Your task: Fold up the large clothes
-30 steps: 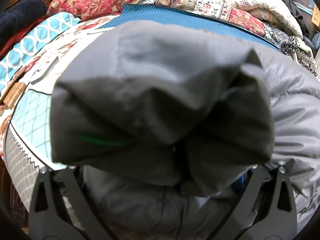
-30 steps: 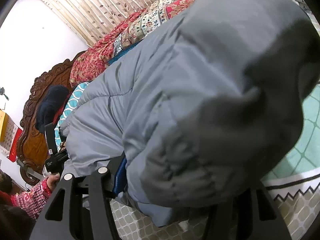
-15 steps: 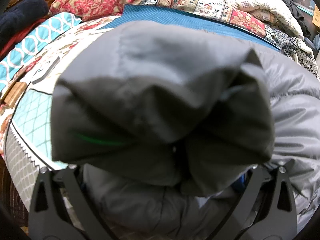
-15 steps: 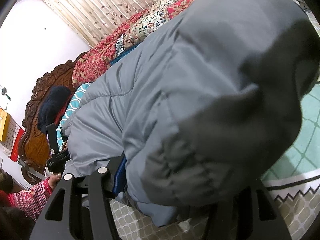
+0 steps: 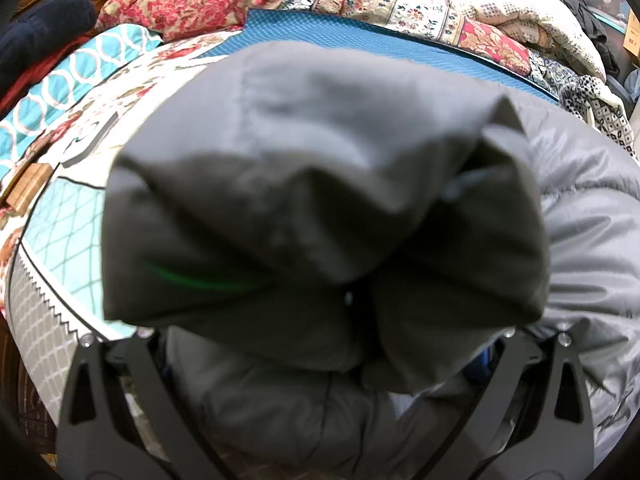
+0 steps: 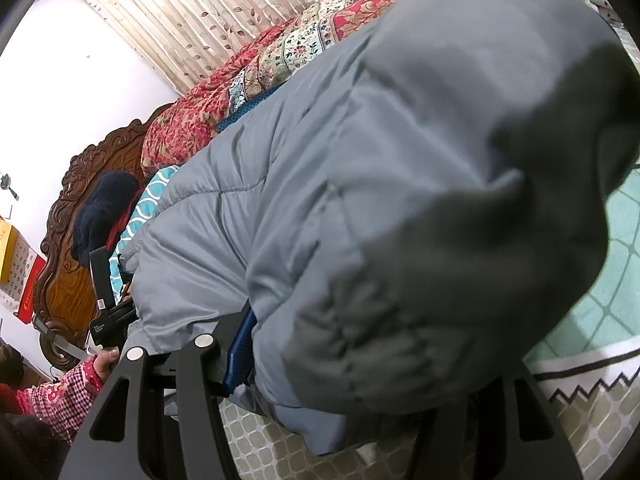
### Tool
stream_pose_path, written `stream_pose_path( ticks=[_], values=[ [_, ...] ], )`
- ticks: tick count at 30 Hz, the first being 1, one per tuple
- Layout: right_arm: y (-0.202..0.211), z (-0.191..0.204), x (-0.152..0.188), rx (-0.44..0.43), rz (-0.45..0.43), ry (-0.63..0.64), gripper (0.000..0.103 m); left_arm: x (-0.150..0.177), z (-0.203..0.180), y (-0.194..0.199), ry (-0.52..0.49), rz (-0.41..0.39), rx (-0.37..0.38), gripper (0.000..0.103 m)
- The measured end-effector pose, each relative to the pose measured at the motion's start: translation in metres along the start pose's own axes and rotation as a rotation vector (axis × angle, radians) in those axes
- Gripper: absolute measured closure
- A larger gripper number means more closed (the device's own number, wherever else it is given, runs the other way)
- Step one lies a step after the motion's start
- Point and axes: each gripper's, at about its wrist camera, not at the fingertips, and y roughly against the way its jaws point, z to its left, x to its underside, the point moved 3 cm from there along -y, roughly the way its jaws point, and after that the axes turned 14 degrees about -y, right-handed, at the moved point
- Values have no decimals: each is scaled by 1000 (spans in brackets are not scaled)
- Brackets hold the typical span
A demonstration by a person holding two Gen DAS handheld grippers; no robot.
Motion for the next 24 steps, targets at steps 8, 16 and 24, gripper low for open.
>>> stream_pose_path(
  ticks=[8, 16, 24],
  values=[
    [-1, 1, 0, -9, 0, -5, 68, 0, 0, 0, 0, 1, 0, 5],
    [1, -5, 0, -19, 2, -8, 68, -1, 0, 1, -1, 1, -1, 5],
    [1, -5, 0, -4, 2, 0, 68, -1, 0, 1, 3, 0, 4, 5]
  ],
)
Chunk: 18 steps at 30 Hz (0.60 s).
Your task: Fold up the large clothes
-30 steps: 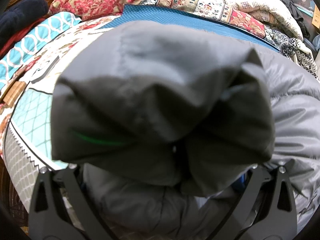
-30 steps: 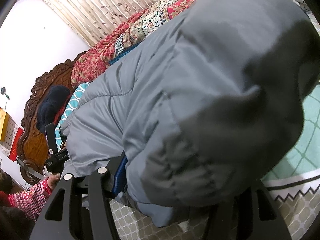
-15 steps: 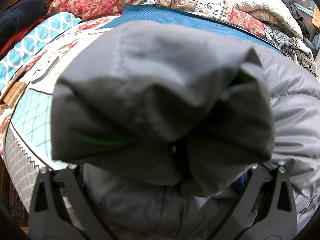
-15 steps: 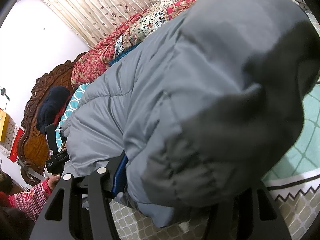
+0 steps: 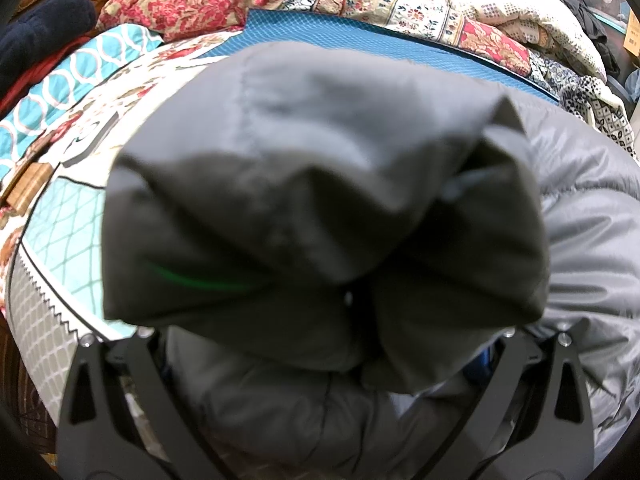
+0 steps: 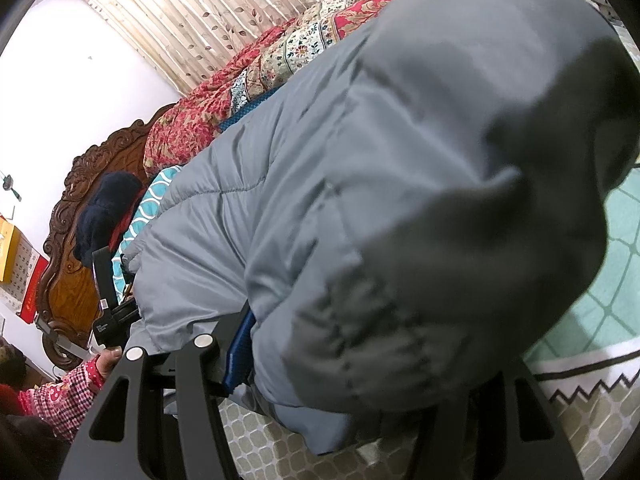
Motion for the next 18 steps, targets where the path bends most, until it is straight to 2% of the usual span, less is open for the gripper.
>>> stream_pose_path(
  ticks=[18],
  values=[
    [-2, 8, 1, 50, -16, 26, 68, -1, 0, 3, 6, -3, 11, 5]
  ],
)
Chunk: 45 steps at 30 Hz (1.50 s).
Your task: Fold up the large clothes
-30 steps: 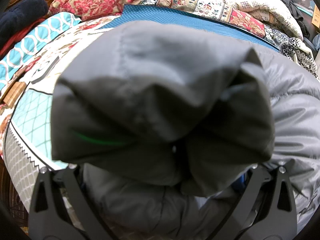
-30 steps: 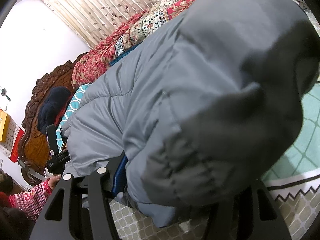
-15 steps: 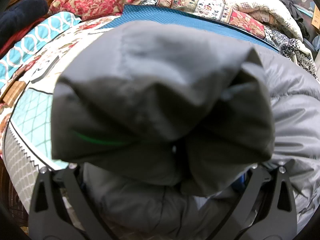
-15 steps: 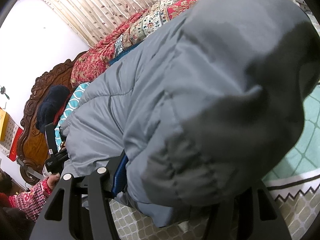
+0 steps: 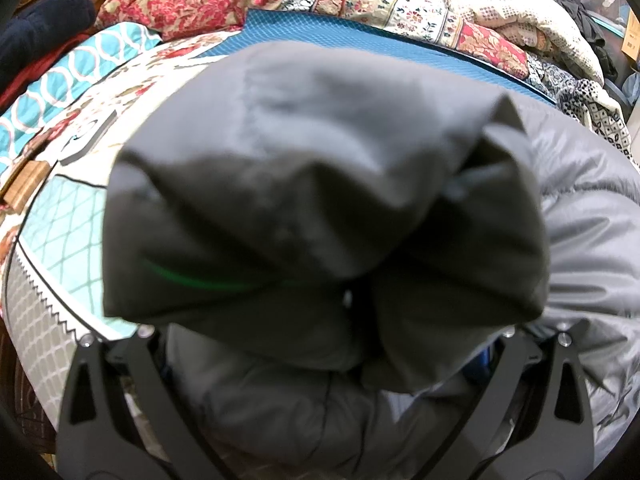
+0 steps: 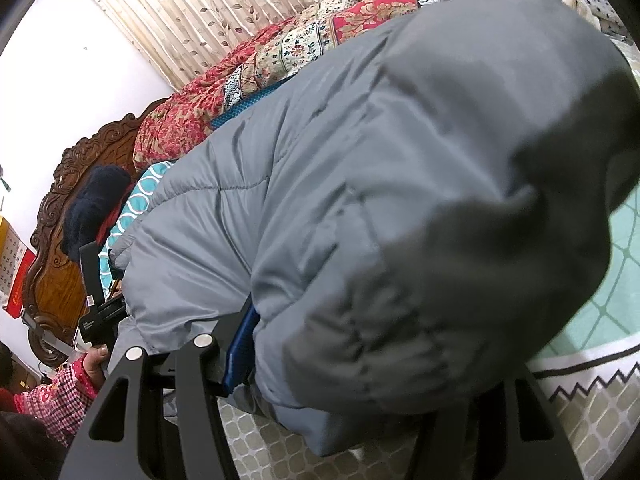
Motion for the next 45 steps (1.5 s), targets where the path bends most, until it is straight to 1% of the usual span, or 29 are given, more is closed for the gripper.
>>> stream_pose_path(
  ticks=[4, 6, 8, 10, 12, 17, 20, 31, 45],
  values=[
    [-2, 2, -1, 15, -1, -7, 68, -3, -1, 3, -6, 14, -10, 5],
    [-4, 8, 2, 35, -1, -16, 68, -6, -3, 6, -26, 11, -38, 5],
    [-2, 11, 3, 60, -5, -3, 66, -8, -6, 12, -46, -8, -77, 5],
    [0, 11, 4, 61, -10, 4, 64, -6, -6, 13, -35, -20, -87, 5],
    [3, 9, 4, 45, -11, -10, 62, -3, -4, 12, -16, -16, -79, 5],
    [2, 7, 3, 46, -22, -14, 54, -2, -6, 9, -37, 6, -66, 5],
    [-2, 9, 4, 54, -23, -4, 50, -1, -6, 6, -38, 10, -63, 5],
    [-2, 9, 1, 48, -25, -8, 49, 1, -5, 4, -37, 10, -54, 5],
    [2, -1, 2, 34, -24, -13, 49, 0, -6, 4, -34, 9, -50, 5]
  ],
)
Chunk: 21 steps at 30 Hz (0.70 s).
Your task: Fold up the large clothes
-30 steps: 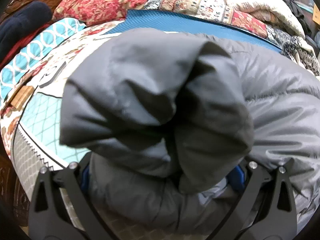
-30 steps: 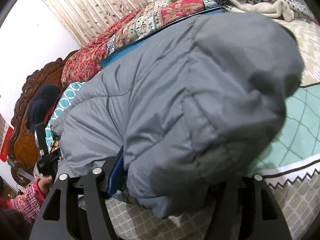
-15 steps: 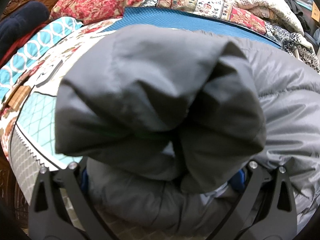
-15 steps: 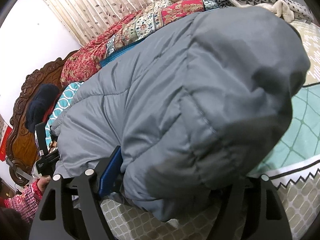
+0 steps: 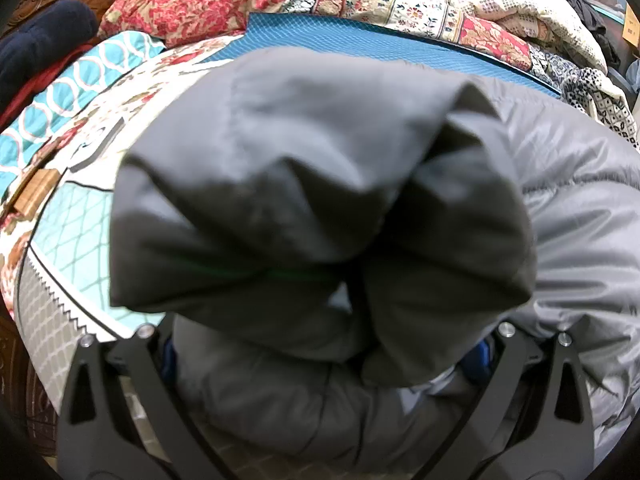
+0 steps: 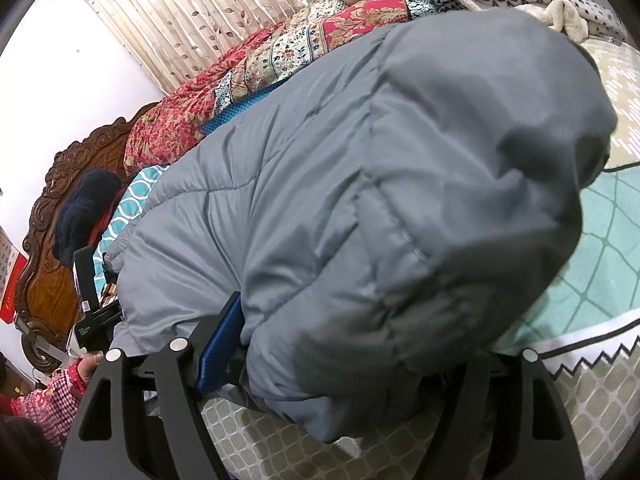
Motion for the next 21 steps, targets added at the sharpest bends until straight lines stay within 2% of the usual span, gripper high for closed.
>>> stream_pose_path(
  ticks=[21],
  values=[
    [0, -1, -1, -9, 1, -4, 48, 0, 0, 0, 3, -1, 3, 5]
  ],
)
